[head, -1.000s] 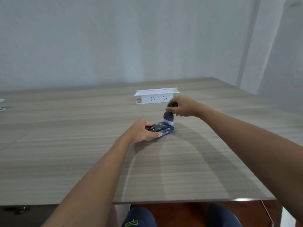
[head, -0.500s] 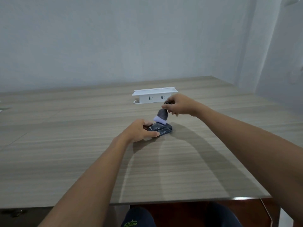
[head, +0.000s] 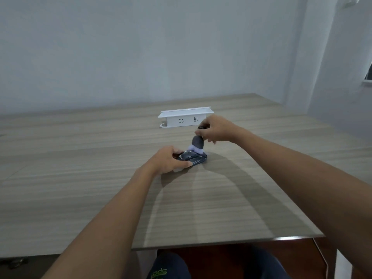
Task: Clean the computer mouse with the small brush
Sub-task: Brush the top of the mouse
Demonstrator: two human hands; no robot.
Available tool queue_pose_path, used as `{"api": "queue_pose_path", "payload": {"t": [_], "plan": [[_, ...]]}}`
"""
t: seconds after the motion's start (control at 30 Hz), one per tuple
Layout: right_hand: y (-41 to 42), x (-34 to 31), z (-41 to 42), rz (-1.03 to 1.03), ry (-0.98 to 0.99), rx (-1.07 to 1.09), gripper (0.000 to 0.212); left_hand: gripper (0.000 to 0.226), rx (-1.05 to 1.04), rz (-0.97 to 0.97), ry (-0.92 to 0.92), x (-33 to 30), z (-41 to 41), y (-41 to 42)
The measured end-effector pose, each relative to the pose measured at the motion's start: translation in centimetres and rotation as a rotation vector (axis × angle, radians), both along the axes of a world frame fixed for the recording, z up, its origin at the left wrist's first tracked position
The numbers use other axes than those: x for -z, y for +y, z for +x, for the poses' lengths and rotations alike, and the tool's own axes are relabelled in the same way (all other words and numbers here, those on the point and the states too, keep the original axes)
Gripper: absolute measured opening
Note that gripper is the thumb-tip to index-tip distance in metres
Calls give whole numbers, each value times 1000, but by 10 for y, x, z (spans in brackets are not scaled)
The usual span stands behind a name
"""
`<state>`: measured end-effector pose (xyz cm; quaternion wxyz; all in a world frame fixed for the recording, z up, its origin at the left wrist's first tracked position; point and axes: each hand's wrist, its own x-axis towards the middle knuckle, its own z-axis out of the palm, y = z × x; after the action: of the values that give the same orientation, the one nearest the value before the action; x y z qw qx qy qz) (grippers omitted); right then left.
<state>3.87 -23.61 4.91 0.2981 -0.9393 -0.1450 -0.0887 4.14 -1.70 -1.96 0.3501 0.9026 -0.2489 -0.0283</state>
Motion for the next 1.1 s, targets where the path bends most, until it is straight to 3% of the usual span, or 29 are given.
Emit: {"api": "queue_pose_path", "payload": {"t": [0.07,0.3,0.6,0.9,1.1], "plan": [[0,0,-3,85,21,-13,24,14,-8,13,-10,1,1,0],[-22,12,-5,-145,13,107,29,20,-6,-14,3,3,1,-1],[-3,7,-10,180,20,22,25,29,-60,25,13,3,2,-1],[-10,13,-13,-105,-87,87,30,29,-72,23,7,1,1,-4],[3,4,-15,41,-55,17,21,30,-100,40,4,0,-2,-7]]}}
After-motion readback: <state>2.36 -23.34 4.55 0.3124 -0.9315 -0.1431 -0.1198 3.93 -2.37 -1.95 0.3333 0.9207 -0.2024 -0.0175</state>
